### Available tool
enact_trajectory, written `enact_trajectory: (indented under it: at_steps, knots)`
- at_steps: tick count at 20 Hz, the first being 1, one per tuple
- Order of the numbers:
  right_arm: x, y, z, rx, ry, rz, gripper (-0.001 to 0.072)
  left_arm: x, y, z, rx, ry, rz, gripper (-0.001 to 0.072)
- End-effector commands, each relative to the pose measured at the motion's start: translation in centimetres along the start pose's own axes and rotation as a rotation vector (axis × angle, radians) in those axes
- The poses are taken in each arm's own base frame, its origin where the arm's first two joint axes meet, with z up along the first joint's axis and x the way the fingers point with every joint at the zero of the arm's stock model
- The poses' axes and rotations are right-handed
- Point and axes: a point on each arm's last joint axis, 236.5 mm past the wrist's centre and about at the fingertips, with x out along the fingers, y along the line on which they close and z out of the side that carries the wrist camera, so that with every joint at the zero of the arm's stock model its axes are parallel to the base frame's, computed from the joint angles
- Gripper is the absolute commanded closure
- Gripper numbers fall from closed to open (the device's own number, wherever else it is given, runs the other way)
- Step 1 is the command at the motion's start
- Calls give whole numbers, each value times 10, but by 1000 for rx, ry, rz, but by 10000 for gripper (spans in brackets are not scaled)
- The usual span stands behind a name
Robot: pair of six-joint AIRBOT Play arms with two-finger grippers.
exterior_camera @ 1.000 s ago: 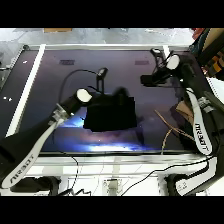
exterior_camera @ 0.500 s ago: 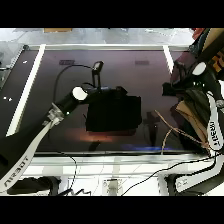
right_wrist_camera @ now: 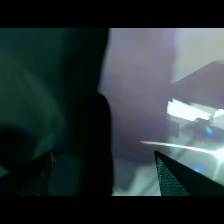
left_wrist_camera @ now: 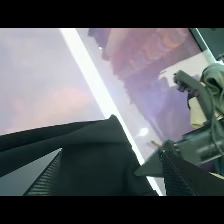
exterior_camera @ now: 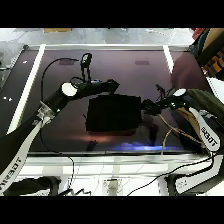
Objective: Fold the clothes and pants, and hang the long-sleeved shirts on hangers.
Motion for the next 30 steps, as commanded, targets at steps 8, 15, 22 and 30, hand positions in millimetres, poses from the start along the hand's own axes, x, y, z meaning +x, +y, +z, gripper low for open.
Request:
enact_trajectory:
  at_steps: [8,15,22,30]
  knots:
    - [61,7,-23,184,82,3,24,-1,8,-1,58,10,32,-13]
    - [93,99,-23,43,79,237,352,-9,52,-26,352,157,183,-1]
    - [50,174,42,-150,-98,303,684,-92,155,-30,669,445,531,696]
    - [-185,155,107,-123,-428,336,684,-197,170,26,568,316,714,695]
